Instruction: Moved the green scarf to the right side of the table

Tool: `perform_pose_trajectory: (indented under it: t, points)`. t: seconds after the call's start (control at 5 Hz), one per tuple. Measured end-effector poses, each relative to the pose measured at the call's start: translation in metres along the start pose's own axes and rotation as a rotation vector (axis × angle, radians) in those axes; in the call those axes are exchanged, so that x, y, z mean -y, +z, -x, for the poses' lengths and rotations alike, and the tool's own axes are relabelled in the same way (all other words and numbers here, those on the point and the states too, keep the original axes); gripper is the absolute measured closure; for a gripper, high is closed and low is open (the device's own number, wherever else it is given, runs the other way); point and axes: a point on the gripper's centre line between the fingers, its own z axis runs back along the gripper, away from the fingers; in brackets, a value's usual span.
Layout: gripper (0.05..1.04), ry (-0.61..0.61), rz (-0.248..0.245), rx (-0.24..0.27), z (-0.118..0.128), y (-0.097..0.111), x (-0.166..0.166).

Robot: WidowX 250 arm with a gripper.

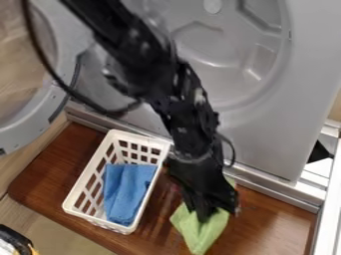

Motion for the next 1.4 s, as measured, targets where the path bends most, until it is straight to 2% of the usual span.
perform_pose_trajectory:
  t: [0.2,0.4,0.6,0.8,1.0,1.2,1.4]
  points:
    - [1.025,-0.026,-0.024,-0.031,-0.002,-0.019,0.009]
    - [1.000,-0.038,-0.072,-0.044,0.002,-0.029,0.007]
    - [0.842,-0.062,-0.083,-0.079,0.009,-0.028,0.007]
    - [0.570,-0.090,-0.069,-0.044,0.015,-0.006,0.010]
    - [0.259,-0.079,-0.089,-0.046,0.016,0.006,0.008]
    - [0.075,-0.077,-0.090,-0.074,0.019,0.007,0.009]
    - [0.078,-0.074,-0.093,-0.090,0.021,0.009,0.007]
